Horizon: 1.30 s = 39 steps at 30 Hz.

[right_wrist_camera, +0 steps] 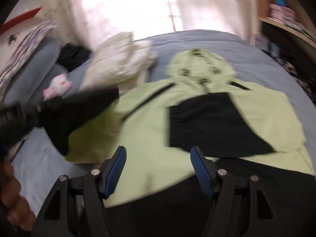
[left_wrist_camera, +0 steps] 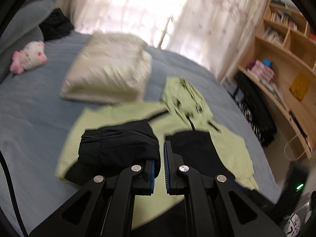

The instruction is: Fold large clothes

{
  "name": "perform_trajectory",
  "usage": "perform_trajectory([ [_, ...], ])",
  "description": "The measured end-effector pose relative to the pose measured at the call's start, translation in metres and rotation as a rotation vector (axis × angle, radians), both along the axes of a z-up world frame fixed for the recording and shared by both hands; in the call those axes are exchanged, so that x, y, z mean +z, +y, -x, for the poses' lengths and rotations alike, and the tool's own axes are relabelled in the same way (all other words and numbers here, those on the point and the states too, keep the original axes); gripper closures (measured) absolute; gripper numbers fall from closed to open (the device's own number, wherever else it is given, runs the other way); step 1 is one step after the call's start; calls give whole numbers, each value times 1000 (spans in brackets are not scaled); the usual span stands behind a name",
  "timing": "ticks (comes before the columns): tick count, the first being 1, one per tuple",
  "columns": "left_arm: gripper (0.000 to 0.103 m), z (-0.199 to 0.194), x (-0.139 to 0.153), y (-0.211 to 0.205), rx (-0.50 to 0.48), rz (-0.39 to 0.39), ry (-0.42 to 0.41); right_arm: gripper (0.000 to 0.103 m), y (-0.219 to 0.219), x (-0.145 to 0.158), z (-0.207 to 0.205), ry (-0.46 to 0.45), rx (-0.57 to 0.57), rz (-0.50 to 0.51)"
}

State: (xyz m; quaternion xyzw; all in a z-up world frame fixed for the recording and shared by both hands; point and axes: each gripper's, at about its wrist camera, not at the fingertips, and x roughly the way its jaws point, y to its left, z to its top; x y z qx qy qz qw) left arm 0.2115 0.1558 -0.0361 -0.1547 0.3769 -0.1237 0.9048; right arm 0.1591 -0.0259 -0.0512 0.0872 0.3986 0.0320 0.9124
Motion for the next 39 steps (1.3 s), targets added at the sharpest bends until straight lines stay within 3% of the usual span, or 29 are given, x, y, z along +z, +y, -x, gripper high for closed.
perform_trajectory([
  [3, 97, 2, -28, -44, -35, -36, 67, 35, -40, -5, 11, 14, -63, -5],
  [7, 95, 5, -74, -89, -79, -149, 160, 35, -83, -18, 27, 50, -116, -11],
  [12, 63, 16, -100, -115, -100, -223, 198, 35, -114, -32, 38, 81, -145, -38],
  [13, 59, 18, -99, -116, -100, -220, 195, 35, -119, -34, 41, 84, -149, -46],
  [17, 23, 25, -89, -110, -107, -160, 207, 35, -131, -40, 45, 93, -145, -66],
  [18, 19, 28, -88, -109, -108, -144, 219, 35, -131, -40, 45, 94, -142, -70],
  [27, 17, 50, -84, -80, -68, 8, 305, 36, -126, -36, 50, 78, -109, -85],
  [35, 14, 72, -83, -71, -103, 57, 299, 36, -110, -29, 58, 68, -52, -97],
  [39, 13, 81, -88, -59, -121, 150, 310, 36, -97, -24, 61, 65, 8, -116],
])
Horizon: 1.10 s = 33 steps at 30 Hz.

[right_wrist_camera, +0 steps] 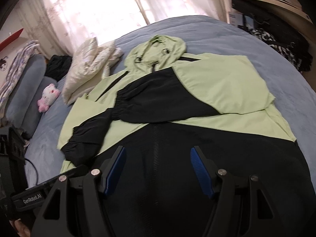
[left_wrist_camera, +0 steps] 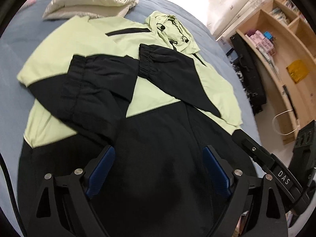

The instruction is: Fold large clothes

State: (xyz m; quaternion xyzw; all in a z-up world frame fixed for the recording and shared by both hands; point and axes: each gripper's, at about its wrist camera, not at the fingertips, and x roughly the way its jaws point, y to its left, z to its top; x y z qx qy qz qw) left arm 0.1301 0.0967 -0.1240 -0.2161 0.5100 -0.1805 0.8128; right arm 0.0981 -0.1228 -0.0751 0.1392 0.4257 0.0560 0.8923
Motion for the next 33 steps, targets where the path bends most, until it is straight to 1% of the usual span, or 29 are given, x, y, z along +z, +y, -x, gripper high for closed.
perform_trajectory([
  [4, 13, 6, -5, 15, 1, 111, 4, 35, 21, 5, 2, -6, 110, -30],
  [7, 13, 11, -8, 29, 2, 191, 5, 35, 36, 3, 0, 8, 180, -39],
  [10, 13, 18, -10, 42, 10, 245, -7, 35, 51, 0, -6, 23, 233, -41],
  [12, 13, 24, -10, 51, 23, 265, -16, 35, 60, 1, -9, 22, 269, -31],
  [16, 13, 33, -7, 70, 77, 243, -30, 35, 86, 2, -19, 2, 348, 12],
  [19, 13, 40, 0, 85, 115, 218, -66, 35, 111, 0, -25, -5, 411, 53],
  [21, 13, 43, 4, 93, 130, 202, -87, 35, 131, -4, -26, -14, 468, 99],
  [24, 13, 49, 8, 109, 177, 162, -113, 36, 154, -12, -27, -25, 536, 145],
  [25, 13, 50, 7, 115, 179, 173, -118, 35, 159, -14, -28, -24, 548, 159],
  [28, 13, 52, 3, 132, 212, 167, -113, 35, 178, -26, -32, -20, 594, 228],
  [33, 13, 52, -6, 149, 265, 145, -90, 36, 201, -47, -42, 9, 616, 324],
])
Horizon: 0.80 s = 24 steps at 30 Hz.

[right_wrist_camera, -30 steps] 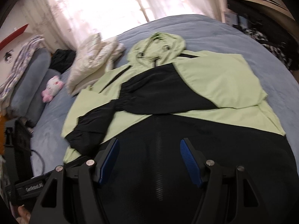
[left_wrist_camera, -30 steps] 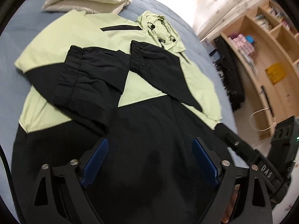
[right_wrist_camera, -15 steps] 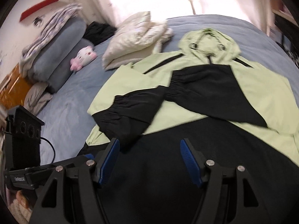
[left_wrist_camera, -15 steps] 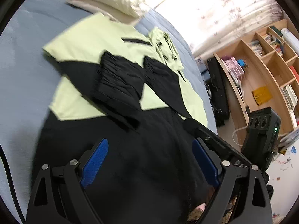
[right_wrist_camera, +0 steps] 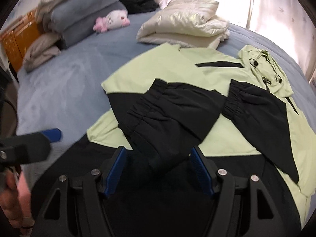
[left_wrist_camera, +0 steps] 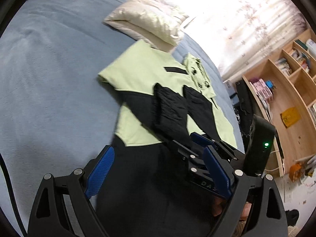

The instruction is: Fold large clothes

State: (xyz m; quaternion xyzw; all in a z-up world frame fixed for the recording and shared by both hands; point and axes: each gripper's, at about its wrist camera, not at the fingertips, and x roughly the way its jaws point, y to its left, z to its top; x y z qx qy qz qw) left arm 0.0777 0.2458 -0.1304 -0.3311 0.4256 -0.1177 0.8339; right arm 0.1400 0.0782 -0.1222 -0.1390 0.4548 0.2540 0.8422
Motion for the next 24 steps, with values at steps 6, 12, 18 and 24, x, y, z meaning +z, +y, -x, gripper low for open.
perform_trajectory([
  [6, 13, 1, -6, 4, 23, -19, 9, 96, 14, 10, -5, -54, 16, 43],
  [12, 13, 5, -5, 0, 19, -24, 8, 97, -11, 115, -17, -341, -22, -97],
  [18, 13, 2, -3, -12, -2, -44, 8, 96, -114, 156, -47, -460, -344, -243],
  [24, 13, -7, -4, -24, -45, -73, 34, 64, -238, 43, -83, -8, -689, -218],
])
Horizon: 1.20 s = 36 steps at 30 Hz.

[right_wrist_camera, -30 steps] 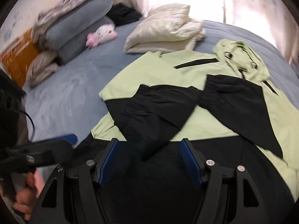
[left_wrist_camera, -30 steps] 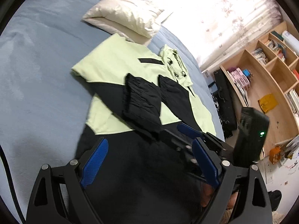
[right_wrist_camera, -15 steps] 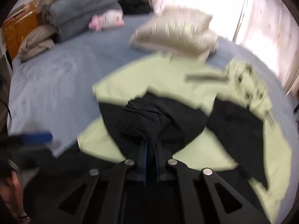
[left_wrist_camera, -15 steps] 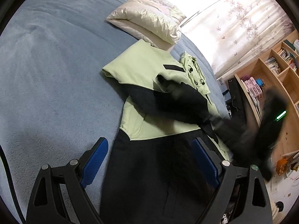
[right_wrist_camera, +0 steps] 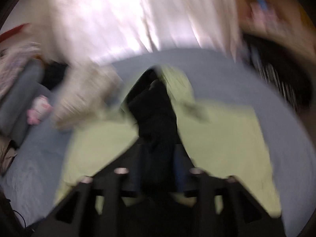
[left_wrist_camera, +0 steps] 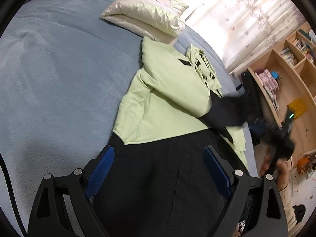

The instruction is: Fold large clothes

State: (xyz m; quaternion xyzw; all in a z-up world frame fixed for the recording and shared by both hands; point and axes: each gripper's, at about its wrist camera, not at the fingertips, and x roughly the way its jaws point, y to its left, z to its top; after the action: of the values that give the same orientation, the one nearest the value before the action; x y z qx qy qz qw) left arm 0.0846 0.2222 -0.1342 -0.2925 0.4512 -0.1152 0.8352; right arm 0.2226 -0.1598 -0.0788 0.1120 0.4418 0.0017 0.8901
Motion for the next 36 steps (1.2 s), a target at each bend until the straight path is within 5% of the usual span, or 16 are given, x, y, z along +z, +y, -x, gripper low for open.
perform_trajectory([
  [5, 13, -28, 13, -12, -33, -78, 15, 63, -59, -45, 17, 104, -29, -130],
  [13, 13, -136, 14, -25, -60, -257, 60, 52, -106, -34, -10, 30, -63, -281],
  [21, 13, -232, -18, -11, 3, -270, 162, 51, -123, -70, -79, 103, -32, -335],
  [28, 13, -269, -43, -15, -3, -331, 193, 49, -102, -87, -103, 90, 33, -273],
  [29, 24, -271, -42, -18, -4, -351, 177, 52, -98, -87, -104, 80, 46, -251],
  [30, 59, -272, -41, -22, -11, -375, 147, 54, -94, -85, -104, 68, 59, -226],
  [32, 94, -273, -37, -26, -17, -398, 119, 75, -89, -83, -107, 59, 81, -205],
  [36, 100, -262, -19, -22, 92, -415, -7, 78, -85, -52, -102, -100, 71, -162],
])
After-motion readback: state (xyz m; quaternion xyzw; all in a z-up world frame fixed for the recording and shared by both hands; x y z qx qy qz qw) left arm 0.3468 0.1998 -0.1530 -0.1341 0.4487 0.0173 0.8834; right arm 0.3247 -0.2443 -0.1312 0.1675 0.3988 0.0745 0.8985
